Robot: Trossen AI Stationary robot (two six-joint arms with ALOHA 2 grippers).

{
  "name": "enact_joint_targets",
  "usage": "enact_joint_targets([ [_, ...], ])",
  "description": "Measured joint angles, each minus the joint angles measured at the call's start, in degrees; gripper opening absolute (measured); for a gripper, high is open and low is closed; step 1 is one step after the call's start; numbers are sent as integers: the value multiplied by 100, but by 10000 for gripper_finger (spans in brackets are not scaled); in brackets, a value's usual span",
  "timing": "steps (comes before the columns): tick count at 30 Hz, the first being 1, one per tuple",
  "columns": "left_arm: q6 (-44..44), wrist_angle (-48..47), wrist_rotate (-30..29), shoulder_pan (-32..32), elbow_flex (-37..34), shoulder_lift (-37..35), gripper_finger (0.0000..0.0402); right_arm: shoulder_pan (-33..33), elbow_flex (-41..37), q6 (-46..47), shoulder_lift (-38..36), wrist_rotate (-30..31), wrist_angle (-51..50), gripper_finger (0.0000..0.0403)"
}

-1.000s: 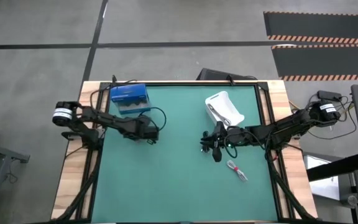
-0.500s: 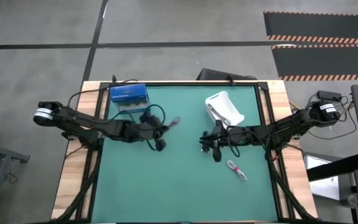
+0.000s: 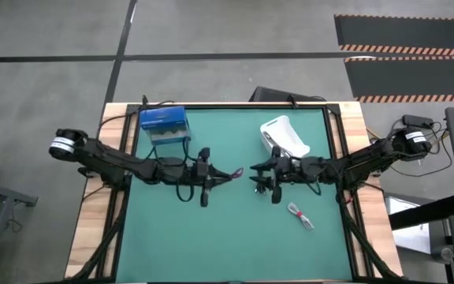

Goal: Pick and place USB-C Cables
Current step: Put the pink charger cable into the white container

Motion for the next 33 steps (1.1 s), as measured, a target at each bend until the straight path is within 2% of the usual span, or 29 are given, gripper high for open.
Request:
enact_joint_targets([
  [6, 217, 770, -17, 4, 3, 290, 15, 0, -2, -320, 0, 44, 534, 202],
  [20, 216, 2242, -57, 150, 36, 847, 15, 0, -2, -642, 88, 46, 1496, 206],
  [33, 203, 2352, -209, 205, 256, 1219, 15, 0, 721, -887, 836, -10, 1465, 205],
])
